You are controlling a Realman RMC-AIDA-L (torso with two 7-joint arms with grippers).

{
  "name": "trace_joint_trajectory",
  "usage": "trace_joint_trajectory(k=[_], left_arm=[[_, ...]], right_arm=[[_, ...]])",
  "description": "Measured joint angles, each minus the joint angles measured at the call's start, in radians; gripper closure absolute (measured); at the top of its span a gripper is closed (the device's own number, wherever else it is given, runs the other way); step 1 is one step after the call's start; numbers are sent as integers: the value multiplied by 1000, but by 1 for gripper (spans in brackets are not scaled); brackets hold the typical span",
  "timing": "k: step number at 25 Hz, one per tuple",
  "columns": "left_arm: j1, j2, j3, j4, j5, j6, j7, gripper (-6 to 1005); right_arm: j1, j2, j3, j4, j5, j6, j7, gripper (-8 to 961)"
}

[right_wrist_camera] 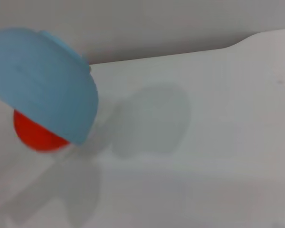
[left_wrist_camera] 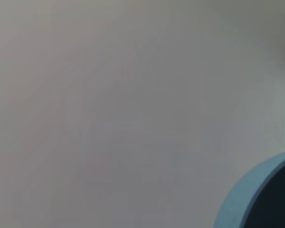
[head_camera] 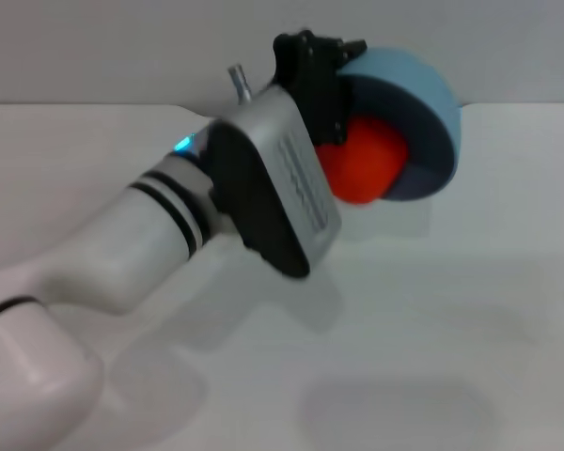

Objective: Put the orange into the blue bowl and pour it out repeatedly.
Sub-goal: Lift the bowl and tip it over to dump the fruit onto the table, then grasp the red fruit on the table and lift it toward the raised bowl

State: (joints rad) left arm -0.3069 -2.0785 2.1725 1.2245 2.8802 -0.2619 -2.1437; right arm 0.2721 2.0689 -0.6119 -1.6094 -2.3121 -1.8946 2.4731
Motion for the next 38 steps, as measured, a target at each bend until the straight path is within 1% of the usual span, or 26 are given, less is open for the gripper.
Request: trace_joint_trajectory(k=[2, 3, 5, 7, 8, 9, 10, 11, 14, 16, 17, 18, 19, 21, 22, 24, 25, 27, 28, 30, 32, 33, 34, 35, 38], left_arm=[[-3, 0, 26, -45, -28, -60, 102, 1001], [-3, 0, 26, -45, -28, -60, 102, 1001], [-12, 0, 64, -93, -127, -133, 242, 1001], [-26, 0, 94, -124, -222, -198, 328, 1001], [-35, 0, 105, -138, -257, -225, 352, 1001], [-35, 0, 105, -138, -257, -225, 352, 1001], [-55, 0, 119, -162, -318, -259, 373, 1001], [-57, 0, 120, -164, -325, -262, 373, 1001], [-80, 0, 115, -174, -426, -259, 366, 1001], [-91, 1, 93, -150, -561, -231, 366, 1001], [-96, 1, 65, -125, -642, -191, 368, 1000], [-99, 2, 30, -98, -713, -142, 370, 1000], [-101, 5, -30, -63, -795, -53, 369, 1000], [-102, 7, -143, -12, -892, 113, 359, 1000], [-103, 8, -209, 6, -941, 227, 343, 1000], [-120, 12, -381, 21, -1007, 490, 254, 999], [-132, 15, -436, 20, -1012, 573, 202, 999], [-163, 21, -581, 9, -981, 776, 26, 999], [-176, 22, -635, 5, -953, 849, -35, 999], [-205, 24, -751, 4, -859, 1019, -183, 999], [-231, 25, -840, 17, -753, 1155, -308, 999], [-248, 26, -888, 31, -688, 1246, -375, 999], [-258, 26, -923, 44, -647, 1309, -419, 999], [-267, 27, -962, 61, -607, 1376, -456, 999], [-268, 27, -1057, 132, -543, 1531, -507, 999]], right_arm=[[0, 1, 0, 2, 0, 0, 0, 489], [0, 1, 0, 2, 0, 0, 0, 489], [-1, 2, 0, 8, 1, 0, 0, 488], [-1, 2, 0, 16, 1, 0, 0, 488], [-1, 2, 0, 21, 1, 0, 0, 488], [-1, 2, 0, 22, 1, 1, 0, 488], [-1, 2, -1, 23, 1, 1, 0, 488], [-1, 2, -3, 23, 1, 1, 0, 488], [1, 2, -12, 24, 5, 1, 0, 490], [5, 2, -20, 28, 11, 2, -2, 490], [7, 2, -25, 31, 17, 2, -7, 489], [10, 2, -30, 34, 23, 2, -12, 489], [12, 2, -36, 37, 32, 2, -18, 489], [19, 2, -54, 41, 45, 2, -24, 488], [22, 2, -65, 43, 49, 3, -25, 488], [33, 2, -95, 44, 50, 5, -25, 488], [37, 1, -108, 45, 50, 8, -25, 489], [58, 3, -159, 45, 51, 12, -25, 489], [58, 3, -159, 45, 51, 12, -25, 490], [78, 3, -191, 45, 51, 12, -25, 490], [96, 4, -226, 45, 51, 14, -25, 489], [107, 4, -249, 45, 51, 16, -25, 488], [124, 4, -295, 46, 51, 25, -24, 488], [124, 4, -295, 46, 51, 25, -24, 488], [144, 4, -393, 62, 51, 61, -21, 489]])
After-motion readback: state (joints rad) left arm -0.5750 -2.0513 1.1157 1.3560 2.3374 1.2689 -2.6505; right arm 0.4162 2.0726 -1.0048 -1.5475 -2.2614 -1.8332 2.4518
